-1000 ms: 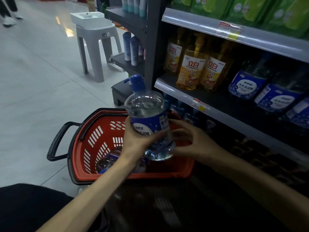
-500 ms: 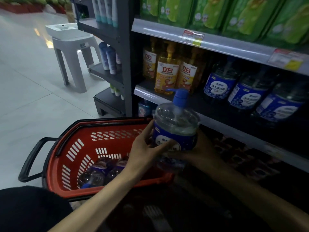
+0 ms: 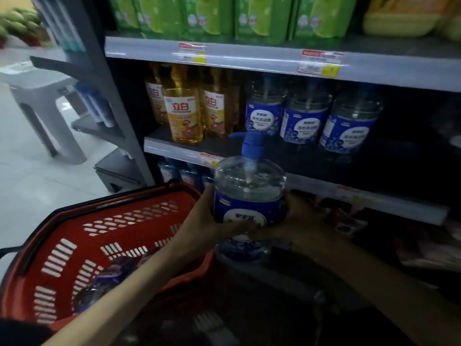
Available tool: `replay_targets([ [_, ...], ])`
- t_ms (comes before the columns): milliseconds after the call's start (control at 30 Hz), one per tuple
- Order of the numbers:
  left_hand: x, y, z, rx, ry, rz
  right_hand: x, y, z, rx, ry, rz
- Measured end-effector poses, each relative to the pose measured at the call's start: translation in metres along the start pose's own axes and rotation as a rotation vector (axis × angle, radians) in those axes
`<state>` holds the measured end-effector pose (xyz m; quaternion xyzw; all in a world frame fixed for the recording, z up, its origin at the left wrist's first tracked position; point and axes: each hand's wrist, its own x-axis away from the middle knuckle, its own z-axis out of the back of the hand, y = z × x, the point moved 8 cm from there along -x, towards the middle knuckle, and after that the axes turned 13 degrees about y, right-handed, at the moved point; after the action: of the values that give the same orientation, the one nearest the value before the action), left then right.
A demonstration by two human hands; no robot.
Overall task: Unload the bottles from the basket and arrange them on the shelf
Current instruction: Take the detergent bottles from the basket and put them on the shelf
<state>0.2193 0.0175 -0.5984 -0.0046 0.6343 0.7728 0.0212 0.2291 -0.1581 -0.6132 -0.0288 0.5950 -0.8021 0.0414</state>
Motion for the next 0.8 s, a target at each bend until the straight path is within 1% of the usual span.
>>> replay_targets([
  [133,-0.008,0.011,-0.033,0.118,0.023,0.024,0.005,0.006,0.037,-0.179,0.157,-0.038],
  [300,-0.016,0.031,-0.077,0.202,0.038,0.026,0.021,0.014,0.086,-0.207,0.295,-0.054],
  [367,-0.022,0.039,-0.093,0.208,0.036,0.027,0.027,0.02,0.098,-0.214,0.283,-0.044],
  [433,-0.028,0.042,-0.114,0.211,0.018,0.031,0.035,0.029,0.108,-0.168,0.24,-0.037],
  [500,-0.035,0.046,-0.135,0.191,0.006,0.024,0.042,0.038,0.123,-0.145,0.241,-0.053],
  [633,-0.048,0.061,-0.183,0.122,-0.083,-0.05,0.047,0.053,0.165,-0.198,0.357,-0.077],
  [767,-0.058,0.086,-0.238,-0.016,-0.277,-0.189,0.041,0.065,0.201,-0.239,0.419,-0.071],
  [800,-0.061,0.093,-0.251,-0.049,-0.323,-0.223,0.039,0.072,0.21,-0.256,0.456,-0.074],
])
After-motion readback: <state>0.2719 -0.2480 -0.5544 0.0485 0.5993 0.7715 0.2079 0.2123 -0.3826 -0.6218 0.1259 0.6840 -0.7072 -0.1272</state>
